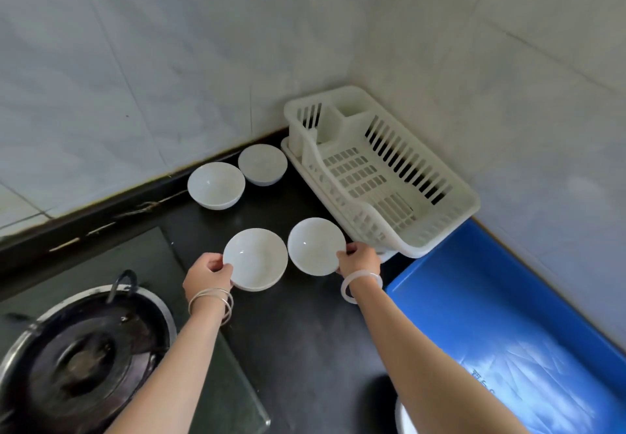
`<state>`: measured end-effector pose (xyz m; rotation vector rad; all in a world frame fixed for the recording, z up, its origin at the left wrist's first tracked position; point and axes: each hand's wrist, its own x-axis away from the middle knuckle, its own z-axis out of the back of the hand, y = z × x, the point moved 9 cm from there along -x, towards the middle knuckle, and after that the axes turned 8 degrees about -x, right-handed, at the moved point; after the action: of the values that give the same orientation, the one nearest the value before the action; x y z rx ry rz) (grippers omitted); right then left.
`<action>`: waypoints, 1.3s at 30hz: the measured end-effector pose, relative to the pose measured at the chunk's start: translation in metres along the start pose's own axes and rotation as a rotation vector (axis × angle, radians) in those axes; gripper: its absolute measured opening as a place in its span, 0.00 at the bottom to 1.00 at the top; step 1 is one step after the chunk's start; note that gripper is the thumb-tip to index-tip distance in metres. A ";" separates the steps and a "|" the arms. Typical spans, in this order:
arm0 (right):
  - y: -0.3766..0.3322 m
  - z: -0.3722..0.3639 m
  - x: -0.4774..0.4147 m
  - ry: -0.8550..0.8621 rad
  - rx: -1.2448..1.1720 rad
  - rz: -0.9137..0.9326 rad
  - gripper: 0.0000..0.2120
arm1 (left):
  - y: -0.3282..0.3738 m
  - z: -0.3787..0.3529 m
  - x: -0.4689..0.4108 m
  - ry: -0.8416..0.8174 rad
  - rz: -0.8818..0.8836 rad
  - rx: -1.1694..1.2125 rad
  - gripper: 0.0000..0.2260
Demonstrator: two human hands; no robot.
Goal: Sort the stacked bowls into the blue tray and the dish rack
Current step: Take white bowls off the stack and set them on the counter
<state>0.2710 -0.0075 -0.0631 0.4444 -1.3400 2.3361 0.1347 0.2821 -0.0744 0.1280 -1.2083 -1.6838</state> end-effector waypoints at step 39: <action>-0.043 -0.140 -0.062 -0.260 -0.750 -0.176 0.22 | -0.029 -0.033 -0.063 -0.088 0.375 0.680 0.14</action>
<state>0.3366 0.1218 -0.1281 0.5936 -2.0592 1.5094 0.1651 0.3087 -0.1397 0.2256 -1.7137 -0.9184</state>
